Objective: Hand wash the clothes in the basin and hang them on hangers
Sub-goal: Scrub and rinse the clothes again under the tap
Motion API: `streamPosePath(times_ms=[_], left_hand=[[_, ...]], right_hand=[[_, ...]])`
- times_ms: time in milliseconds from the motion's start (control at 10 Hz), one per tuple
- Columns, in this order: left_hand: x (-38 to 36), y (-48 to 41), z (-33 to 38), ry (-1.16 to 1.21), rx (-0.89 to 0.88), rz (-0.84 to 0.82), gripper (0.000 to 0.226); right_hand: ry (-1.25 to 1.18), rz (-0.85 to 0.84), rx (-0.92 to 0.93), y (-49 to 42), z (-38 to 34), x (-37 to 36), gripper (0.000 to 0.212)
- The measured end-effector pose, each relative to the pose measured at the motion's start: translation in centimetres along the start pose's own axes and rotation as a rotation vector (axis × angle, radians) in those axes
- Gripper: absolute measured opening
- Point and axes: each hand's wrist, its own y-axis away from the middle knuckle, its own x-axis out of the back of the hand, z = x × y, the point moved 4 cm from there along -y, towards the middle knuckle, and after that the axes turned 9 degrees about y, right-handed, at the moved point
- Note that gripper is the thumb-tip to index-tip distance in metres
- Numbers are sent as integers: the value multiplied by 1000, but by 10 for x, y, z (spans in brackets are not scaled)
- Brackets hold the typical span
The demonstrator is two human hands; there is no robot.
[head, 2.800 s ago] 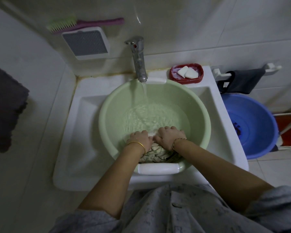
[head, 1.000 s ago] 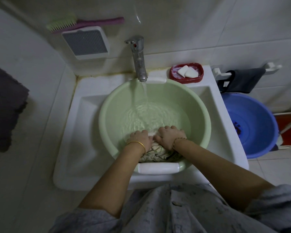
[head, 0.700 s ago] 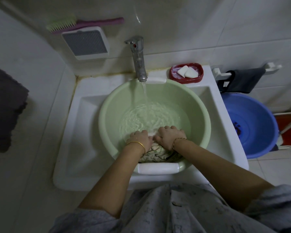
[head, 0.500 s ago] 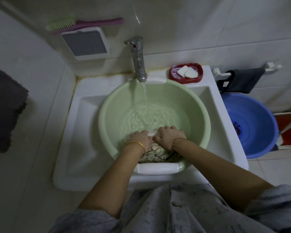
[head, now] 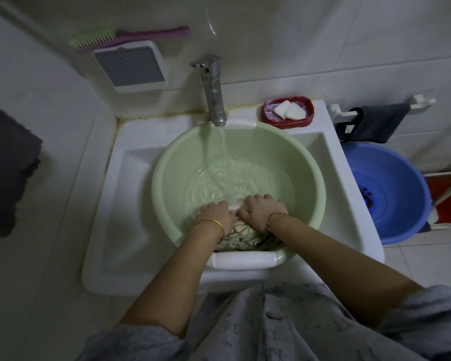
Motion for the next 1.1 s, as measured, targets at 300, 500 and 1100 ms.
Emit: streamPosePath(times_ms=[300,500,1100], left_hand=[[-1,-1,0,-4,-1,3,47],[-2,-3,-1,-4,5,5,47],[-2,-5,-2,-3,-3,8,47]], right_hand=[[-4,0,4,1,0,0,49],[-3,5,4,1,0,1,49],[2,1,6,0,1,0,50]])
